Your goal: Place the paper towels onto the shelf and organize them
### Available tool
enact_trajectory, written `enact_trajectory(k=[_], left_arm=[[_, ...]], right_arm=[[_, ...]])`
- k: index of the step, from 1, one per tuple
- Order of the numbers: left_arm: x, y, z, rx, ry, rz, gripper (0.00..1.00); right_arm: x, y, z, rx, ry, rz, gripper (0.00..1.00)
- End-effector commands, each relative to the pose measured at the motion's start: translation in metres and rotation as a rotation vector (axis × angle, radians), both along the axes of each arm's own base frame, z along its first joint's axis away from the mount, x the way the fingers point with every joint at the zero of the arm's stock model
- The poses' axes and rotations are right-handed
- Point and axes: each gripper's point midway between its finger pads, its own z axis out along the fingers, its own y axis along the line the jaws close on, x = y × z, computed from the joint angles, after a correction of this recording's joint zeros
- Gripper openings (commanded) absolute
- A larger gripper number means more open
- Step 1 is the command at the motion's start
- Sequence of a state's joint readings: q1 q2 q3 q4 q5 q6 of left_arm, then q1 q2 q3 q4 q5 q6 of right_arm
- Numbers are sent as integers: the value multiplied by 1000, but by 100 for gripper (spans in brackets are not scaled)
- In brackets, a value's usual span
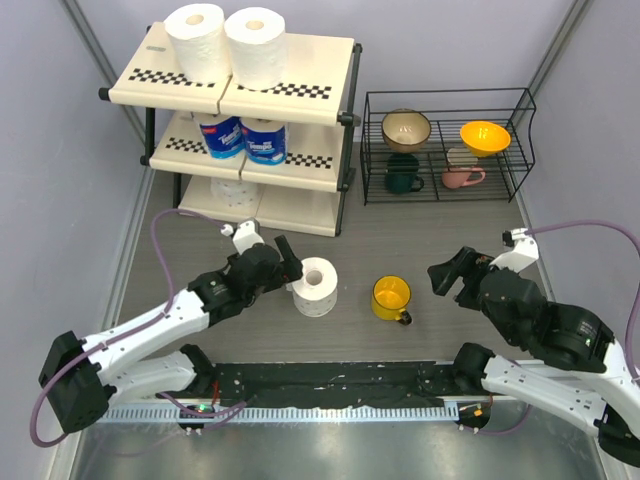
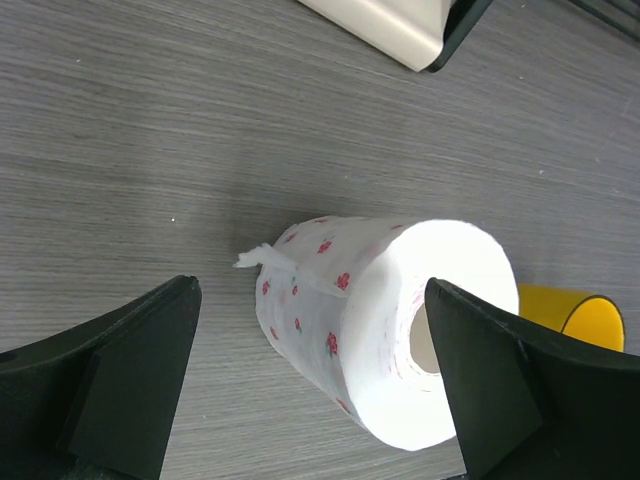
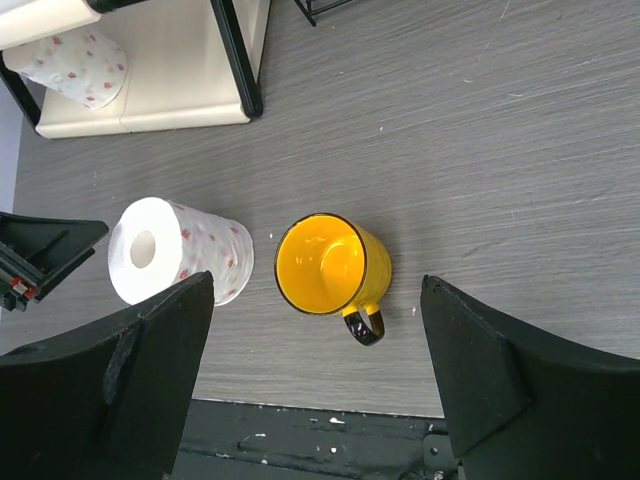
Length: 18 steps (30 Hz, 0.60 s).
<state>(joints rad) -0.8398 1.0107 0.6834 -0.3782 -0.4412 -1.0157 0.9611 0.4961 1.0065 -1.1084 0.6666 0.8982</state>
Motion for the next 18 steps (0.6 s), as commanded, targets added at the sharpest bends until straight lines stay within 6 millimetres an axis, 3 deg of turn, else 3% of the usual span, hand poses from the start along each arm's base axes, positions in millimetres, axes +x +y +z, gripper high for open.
enact_trajectory(k=[1, 14, 18], left_arm=[[7, -8, 16, -4, -37, 11, 100], [-1, -9, 9, 33, -26, 12, 100], [-2, -14, 11, 44, -24, 3, 100]], right_arm=[[3, 6, 12, 37, -7, -7, 90], [6, 13, -3, -20, 22, 12, 90], [5, 7, -4, -6, 1, -1, 90]])
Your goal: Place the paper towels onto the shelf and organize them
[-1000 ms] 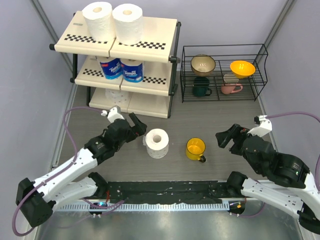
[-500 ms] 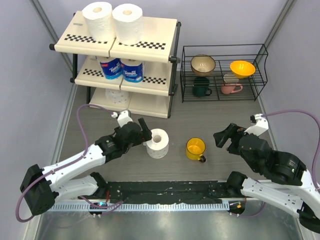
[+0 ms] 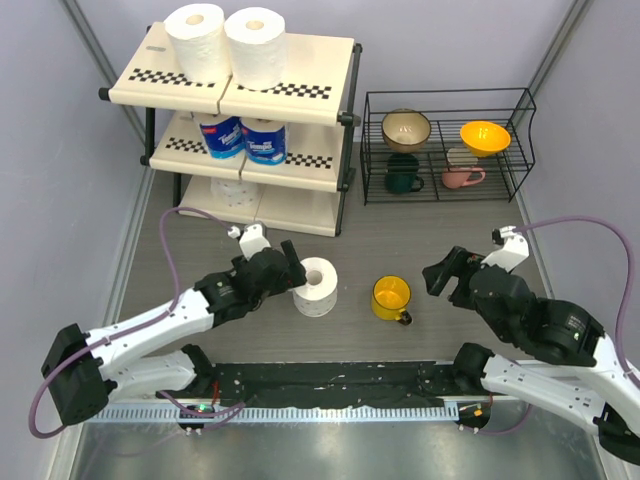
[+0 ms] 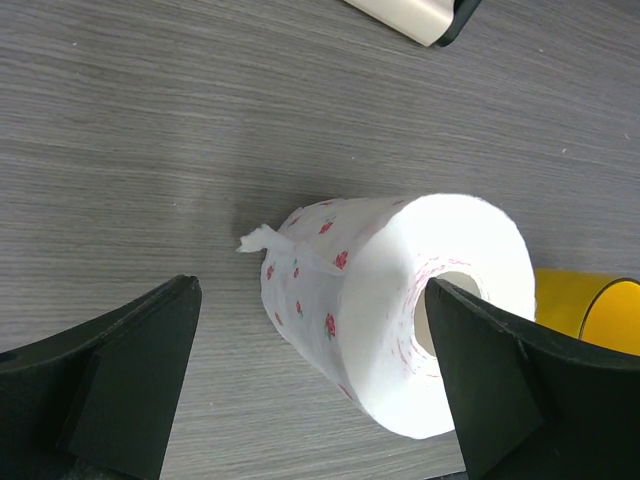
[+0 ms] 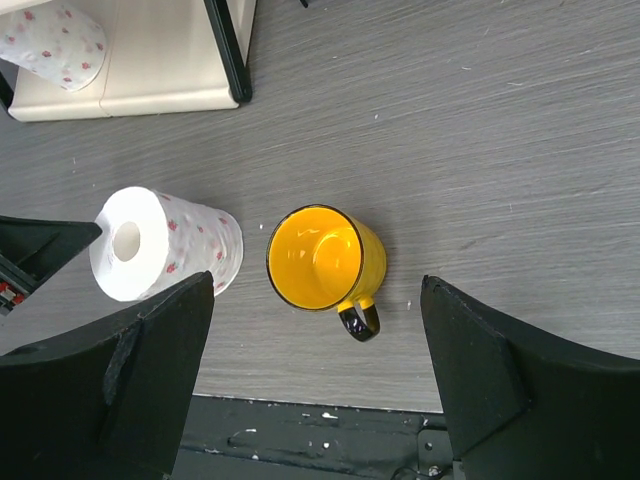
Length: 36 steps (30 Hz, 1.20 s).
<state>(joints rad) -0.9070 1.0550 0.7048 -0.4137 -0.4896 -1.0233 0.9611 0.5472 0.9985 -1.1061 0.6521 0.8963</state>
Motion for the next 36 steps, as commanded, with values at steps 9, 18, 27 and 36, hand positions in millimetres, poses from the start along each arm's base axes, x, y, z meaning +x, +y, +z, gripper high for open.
enact_trajectory(k=[9, 18, 27, 36], left_arm=[[0, -29, 20, -3, -43, -11, 100], [-6, -32, 8, 55, -30, -11, 100], [-2, -21, 11, 47, -59, 56, 100], [2, -21, 4, 34, -67, 88, 100]], right_arm=[[-2, -15, 19, 68, -81, -35, 90], [-5, -17, 14, 87, -77, -41, 90], [-3, -14, 12, 68, -65, -35, 90], [-2, -11, 12, 57, -60, -27, 90]])
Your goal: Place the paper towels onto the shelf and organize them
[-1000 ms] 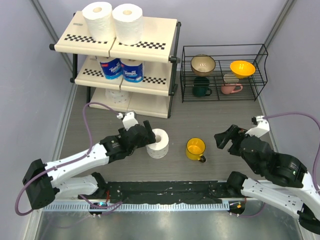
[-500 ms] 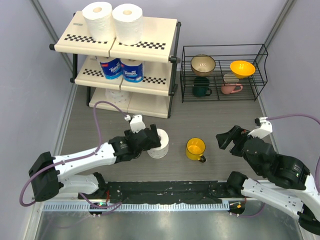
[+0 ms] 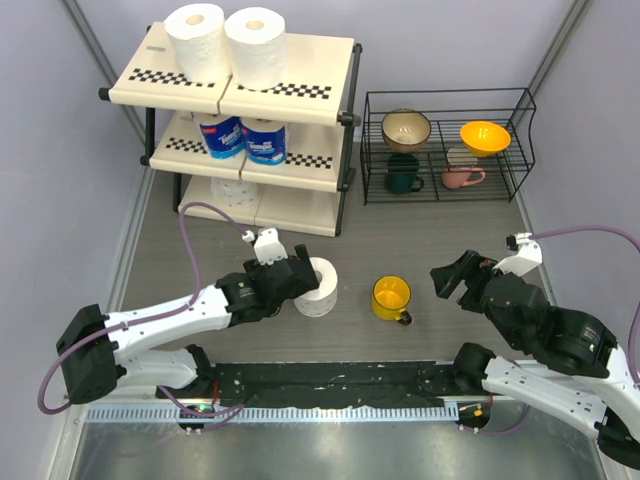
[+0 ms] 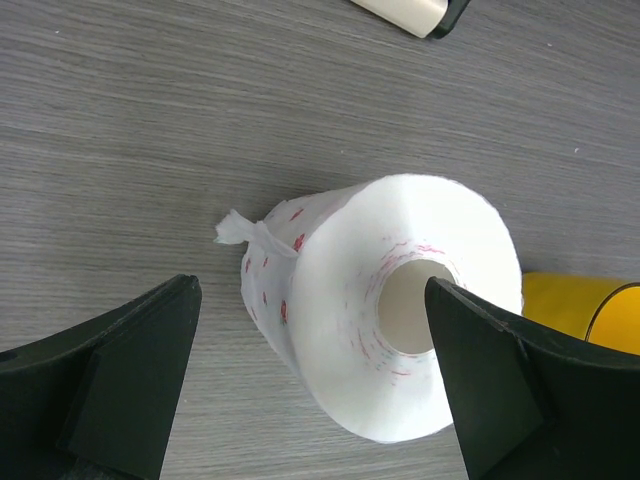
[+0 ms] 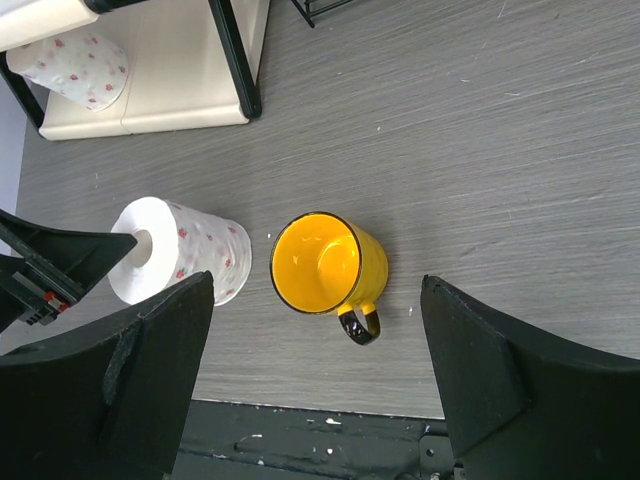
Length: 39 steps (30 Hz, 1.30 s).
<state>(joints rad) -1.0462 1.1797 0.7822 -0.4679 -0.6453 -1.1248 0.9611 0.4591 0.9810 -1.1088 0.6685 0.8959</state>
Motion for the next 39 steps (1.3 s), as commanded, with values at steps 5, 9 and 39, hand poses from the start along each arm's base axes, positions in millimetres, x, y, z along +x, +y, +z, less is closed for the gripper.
enact_trajectory(k=[5, 9, 39], left_arm=[[11, 0, 2, -21, -46, 65, 100], [12, -2, 1, -13, -46, 58, 100], [57, 35, 99, -77, -322, 234, 37]], right_arm=[[4, 1, 7, 4, -16, -17, 90], [5, 1, 5, -6, -12, -18, 90], [8, 1, 7, -27, -17, -25, 90]])
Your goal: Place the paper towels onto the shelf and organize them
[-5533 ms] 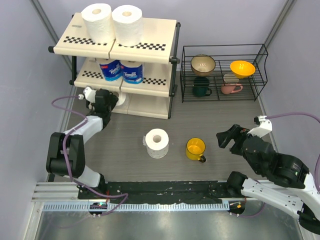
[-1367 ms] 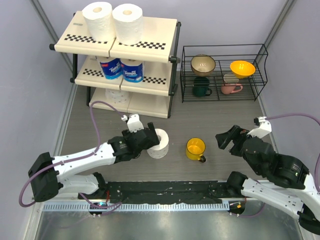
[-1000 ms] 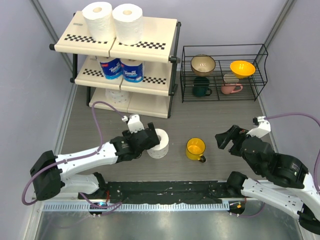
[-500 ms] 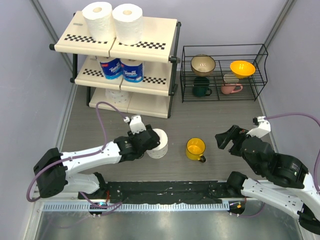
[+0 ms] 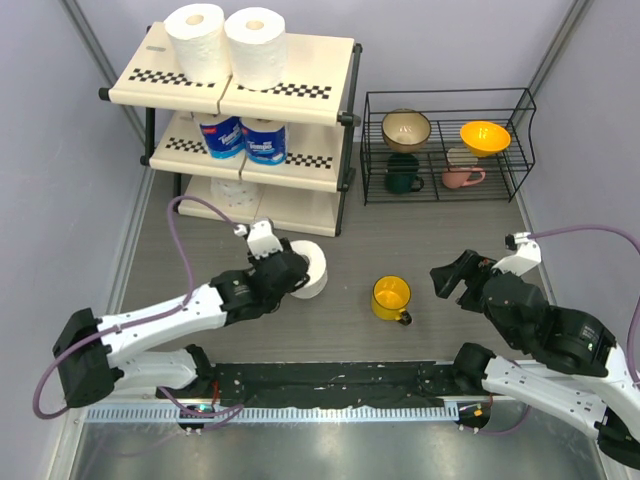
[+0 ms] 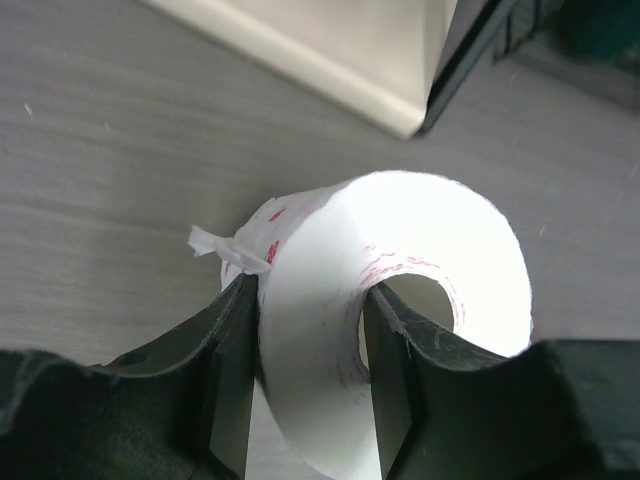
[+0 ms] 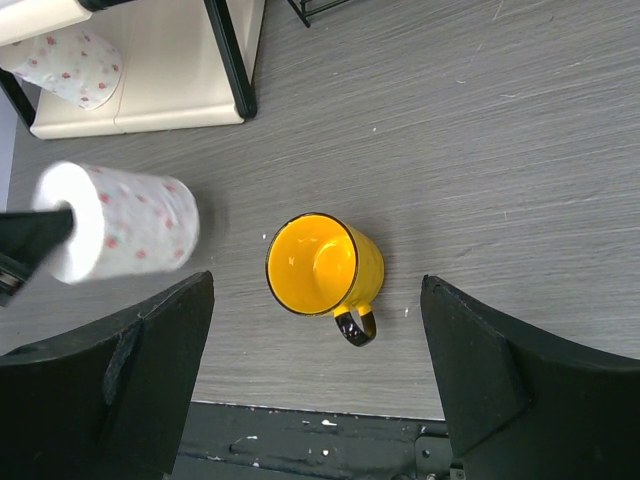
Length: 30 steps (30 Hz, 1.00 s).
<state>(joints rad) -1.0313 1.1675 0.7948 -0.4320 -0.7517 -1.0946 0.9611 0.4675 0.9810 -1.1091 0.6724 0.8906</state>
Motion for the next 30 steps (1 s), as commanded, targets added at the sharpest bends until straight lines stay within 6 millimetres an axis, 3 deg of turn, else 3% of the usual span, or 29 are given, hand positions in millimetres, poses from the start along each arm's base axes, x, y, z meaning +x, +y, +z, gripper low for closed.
enact_trajectory(k=[1, 3, 6, 12, 22, 30], left_arm=[[48, 35, 83, -90, -235, 195, 37], [61, 40, 88, -103, -246, 196, 37], [90, 68, 90, -116, -244, 272, 37], [125, 90, 86, -186, -256, 338, 37], [165, 97, 81, -263, -269, 363, 37], [190, 84, 76, -303, -280, 337, 37]], right_arm=[[7, 1, 8, -10, -20, -23, 90], [6, 0, 10, -1, -27, -27, 90], [6, -3, 12, 17, -36, -38, 90], [3, -8, 14, 38, -50, -43, 90], [0, -20, 23, 69, -80, -75, 89], [0, -21, 19, 62, -73, -82, 89]])
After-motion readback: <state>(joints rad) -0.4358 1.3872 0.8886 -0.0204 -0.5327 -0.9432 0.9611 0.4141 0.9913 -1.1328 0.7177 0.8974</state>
